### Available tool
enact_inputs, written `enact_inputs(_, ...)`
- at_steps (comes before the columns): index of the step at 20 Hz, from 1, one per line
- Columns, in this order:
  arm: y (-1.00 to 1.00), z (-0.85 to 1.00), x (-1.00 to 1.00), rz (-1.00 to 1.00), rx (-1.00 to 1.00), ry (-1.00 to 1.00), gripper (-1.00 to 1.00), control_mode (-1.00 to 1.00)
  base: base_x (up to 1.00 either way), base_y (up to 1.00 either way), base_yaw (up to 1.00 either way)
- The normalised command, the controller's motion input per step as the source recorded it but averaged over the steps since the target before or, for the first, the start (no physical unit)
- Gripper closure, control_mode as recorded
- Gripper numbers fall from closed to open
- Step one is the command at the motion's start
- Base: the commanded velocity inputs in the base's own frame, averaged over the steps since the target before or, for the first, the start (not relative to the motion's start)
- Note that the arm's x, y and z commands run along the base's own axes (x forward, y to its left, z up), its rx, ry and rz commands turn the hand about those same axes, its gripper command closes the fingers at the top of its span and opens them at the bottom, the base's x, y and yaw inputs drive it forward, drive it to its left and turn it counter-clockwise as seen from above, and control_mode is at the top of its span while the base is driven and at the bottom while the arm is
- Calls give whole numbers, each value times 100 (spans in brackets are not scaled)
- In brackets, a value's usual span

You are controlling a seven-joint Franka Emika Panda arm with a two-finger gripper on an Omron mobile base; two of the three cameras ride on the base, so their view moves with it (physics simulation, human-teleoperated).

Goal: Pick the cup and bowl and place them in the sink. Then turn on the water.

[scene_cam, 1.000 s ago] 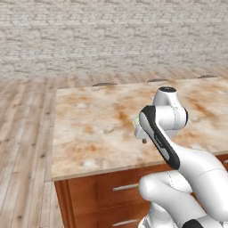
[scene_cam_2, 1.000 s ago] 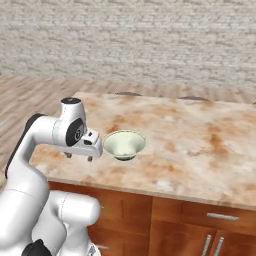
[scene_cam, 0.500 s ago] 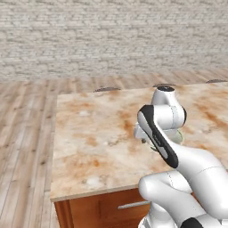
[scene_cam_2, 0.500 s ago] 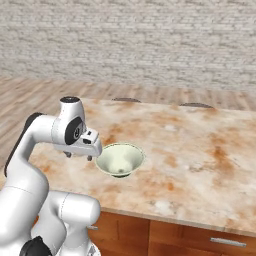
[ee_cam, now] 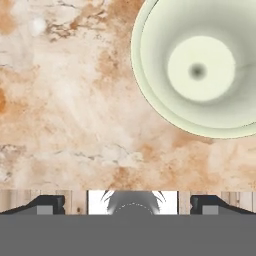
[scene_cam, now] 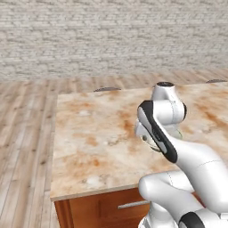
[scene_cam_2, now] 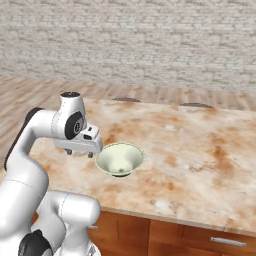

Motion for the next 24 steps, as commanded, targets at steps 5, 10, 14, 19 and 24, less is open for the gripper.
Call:
enact_inputs(5, 3, 12, 52, -1, -30, 14, -100, -100, 0, 0, 0)
enact_inputs(10, 5, -21, 34, -4, -16, -1, -100, -100, 0, 0, 0)
enact_inputs(14, 0, -18, 52, 0, 0, -1, -100, -100, 0, 0, 0)
enact_inputs(19, -1, -31, 55, 0, 0, -4, -100, -100, 0, 0, 0)
enact_inputs(24, -1, -39, 24, 0, 0, -11, -100, -100, 0, 0, 0)
